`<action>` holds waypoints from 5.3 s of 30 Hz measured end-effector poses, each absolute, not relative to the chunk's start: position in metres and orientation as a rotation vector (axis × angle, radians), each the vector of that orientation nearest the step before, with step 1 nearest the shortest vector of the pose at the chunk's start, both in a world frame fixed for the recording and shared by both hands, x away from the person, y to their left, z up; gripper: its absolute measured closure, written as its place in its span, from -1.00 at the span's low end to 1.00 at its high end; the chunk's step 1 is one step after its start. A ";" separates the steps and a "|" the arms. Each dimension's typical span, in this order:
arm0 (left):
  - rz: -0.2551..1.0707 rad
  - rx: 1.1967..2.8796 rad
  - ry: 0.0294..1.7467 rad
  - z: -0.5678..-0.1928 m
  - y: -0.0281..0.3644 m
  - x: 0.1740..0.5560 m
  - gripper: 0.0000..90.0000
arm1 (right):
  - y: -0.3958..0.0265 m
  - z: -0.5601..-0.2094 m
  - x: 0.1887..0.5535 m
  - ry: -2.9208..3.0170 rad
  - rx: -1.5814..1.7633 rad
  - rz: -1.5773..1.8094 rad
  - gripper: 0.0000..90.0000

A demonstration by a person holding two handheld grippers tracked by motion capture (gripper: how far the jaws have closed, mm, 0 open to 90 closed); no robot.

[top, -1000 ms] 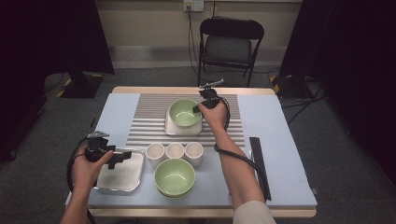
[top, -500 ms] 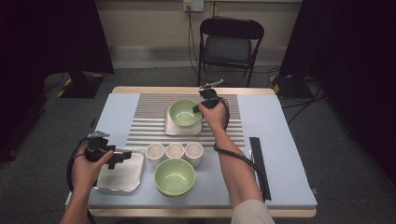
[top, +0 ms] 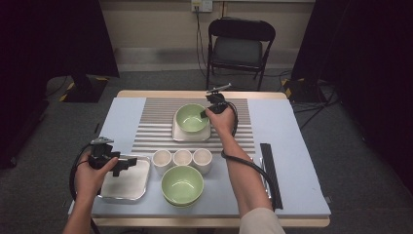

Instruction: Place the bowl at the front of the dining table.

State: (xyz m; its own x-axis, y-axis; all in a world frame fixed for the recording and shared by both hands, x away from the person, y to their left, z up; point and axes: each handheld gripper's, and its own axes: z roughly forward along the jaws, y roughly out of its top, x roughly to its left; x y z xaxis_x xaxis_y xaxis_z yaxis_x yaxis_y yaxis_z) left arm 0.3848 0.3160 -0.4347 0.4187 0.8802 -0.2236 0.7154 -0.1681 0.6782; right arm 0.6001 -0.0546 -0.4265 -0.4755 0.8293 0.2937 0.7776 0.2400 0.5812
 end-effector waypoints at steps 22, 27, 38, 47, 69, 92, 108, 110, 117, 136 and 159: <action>0.287 1.939 1.356 -0.437 0.315 0.385 -0.65 | -0.055 -0.433 0.603 2.397 1.589 1.053 0.85; 0.286 1.946 1.351 -0.437 0.314 0.386 -0.65 | -0.054 -0.433 0.604 2.396 1.590 1.062 0.85; 0.285 1.948 1.349 -0.437 0.314 0.385 -0.65 | -0.051 -0.434 0.604 2.380 1.573 1.063 0.85; 0.282 1.942 1.350 -0.437 0.314 0.386 -0.65 | -0.049 -0.435 0.603 2.365 1.575 1.074 0.84; 0.283 1.938 1.348 -0.436 0.313 0.385 -0.65 | -0.046 -0.441 0.602 2.356 1.588 1.076 0.84; 0.284 1.941 1.348 -0.436 0.313 0.385 -0.65 | -0.042 -0.439 0.602 2.351 1.546 1.015 0.69; 0.283 1.941 1.350 -0.436 0.312 0.385 -0.65 | -0.050 -0.437 0.603 2.333 1.533 1.005 0.24; 0.286 1.941 1.350 -0.436 0.312 0.385 -0.65 | -0.050 -0.436 0.603 2.337 1.531 1.011 0.23; 0.287 1.953 1.347 -0.436 0.312 0.385 -0.65 | -0.051 -0.430 0.602 2.355 1.523 1.033 0.12; 0.285 1.956 1.346 -0.436 0.309 0.385 -0.65 | -0.053 -0.419 0.595 2.385 1.457 0.998 0.06; 0.285 1.958 1.347 -0.437 0.308 0.385 -0.65 | -0.058 -0.412 0.591 2.395 1.450 0.995 -0.36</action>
